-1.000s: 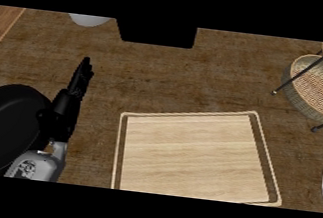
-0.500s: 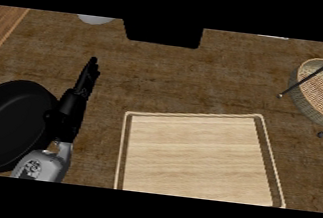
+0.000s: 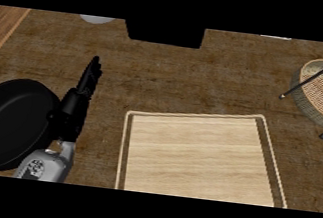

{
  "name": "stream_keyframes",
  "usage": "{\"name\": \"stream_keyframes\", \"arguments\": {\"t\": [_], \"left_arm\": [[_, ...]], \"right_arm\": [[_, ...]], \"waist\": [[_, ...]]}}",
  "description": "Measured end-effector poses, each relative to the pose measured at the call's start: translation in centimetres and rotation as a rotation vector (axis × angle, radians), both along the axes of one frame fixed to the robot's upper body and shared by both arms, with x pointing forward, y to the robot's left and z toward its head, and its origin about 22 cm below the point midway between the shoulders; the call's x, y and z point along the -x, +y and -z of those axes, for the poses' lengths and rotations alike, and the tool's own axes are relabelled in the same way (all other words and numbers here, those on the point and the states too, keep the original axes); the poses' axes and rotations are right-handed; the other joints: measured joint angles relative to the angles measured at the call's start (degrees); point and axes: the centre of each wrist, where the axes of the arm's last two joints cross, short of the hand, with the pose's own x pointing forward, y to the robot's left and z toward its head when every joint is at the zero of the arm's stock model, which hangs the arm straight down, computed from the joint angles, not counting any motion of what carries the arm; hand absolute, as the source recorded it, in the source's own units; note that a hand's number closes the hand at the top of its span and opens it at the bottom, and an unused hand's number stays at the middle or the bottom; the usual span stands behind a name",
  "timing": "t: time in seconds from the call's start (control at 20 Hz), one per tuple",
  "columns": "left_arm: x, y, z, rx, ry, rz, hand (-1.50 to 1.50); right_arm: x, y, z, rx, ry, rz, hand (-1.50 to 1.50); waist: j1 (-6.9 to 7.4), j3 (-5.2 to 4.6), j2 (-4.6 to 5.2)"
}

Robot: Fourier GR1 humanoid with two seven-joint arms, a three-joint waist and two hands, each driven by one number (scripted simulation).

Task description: Pick the squash from the tray and place it in the tiered basket

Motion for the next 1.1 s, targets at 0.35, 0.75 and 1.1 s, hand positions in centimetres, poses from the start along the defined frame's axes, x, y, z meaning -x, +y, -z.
{"name": "stream_keyframes", "arguments": {"t": [0.35,0.75,1.1], "left_arm": [[0.5,-0.1,0.3,0.008,0.003,-0.001,0.00],[0.1,0.3,0.1,0.004,0.000,-0.004,0.00],[-0.1,-0.1,-0.3,0.008,-0.008,0.011,0.00]], "right_arm": [[-2.0,-0.4,2.1,-0.224,0.146,0.026,-1.50],[-1.6,-3.0,1.6,-0.541,0.118,0.079,-1.50],[2.6,-7.9,0.5,-0.733,0.101,0.259,-1.50]], "waist": [[-0.08,0.03,0.01],[-0.10,0.10,0.17],[0.55,0.26,0.82]]}}
